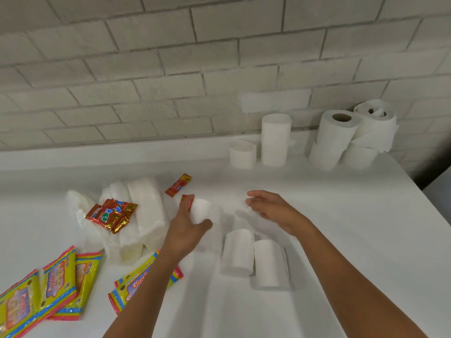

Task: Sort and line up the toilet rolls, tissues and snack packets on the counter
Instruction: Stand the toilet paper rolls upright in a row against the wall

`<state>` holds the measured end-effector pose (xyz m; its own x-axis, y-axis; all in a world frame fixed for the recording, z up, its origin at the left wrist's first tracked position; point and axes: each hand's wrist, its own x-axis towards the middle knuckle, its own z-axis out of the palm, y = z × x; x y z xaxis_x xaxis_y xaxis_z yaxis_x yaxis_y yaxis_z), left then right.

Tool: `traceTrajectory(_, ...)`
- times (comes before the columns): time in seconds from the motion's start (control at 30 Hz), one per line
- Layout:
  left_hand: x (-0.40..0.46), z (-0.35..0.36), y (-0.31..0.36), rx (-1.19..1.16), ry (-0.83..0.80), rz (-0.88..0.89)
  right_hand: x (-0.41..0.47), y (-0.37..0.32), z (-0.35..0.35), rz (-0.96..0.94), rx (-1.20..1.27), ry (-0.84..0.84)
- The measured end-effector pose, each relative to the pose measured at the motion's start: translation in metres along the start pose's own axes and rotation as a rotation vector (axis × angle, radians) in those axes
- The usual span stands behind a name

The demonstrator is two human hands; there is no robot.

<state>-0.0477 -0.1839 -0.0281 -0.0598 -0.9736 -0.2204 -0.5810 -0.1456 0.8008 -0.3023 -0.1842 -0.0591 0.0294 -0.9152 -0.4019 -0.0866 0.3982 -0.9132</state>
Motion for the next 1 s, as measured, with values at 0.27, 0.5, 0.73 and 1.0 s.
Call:
traceTrajectory(0.27,0.023,-0.002,0.063,-0.137,0.061,0.148,-0.004,-0.045,0.015,-0.056,0.08,-0.247)
traceTrajectory(0.5,0.044,0.01,0.082,-0.246,-0.017,0.19,0.022,-0.051,-0.006,-0.137,0.226,-0.252)
traceTrajectory(0.73,0.076,0.019,0.083,-0.246,-0.003,0.179,0.064,-0.068,-0.024,-0.197,0.189,-0.062)
traceTrajectory(1.0,0.082,0.018,0.043,-0.254,-0.019,0.067,0.123,-0.106,-0.035,-0.323,-0.107,0.399)
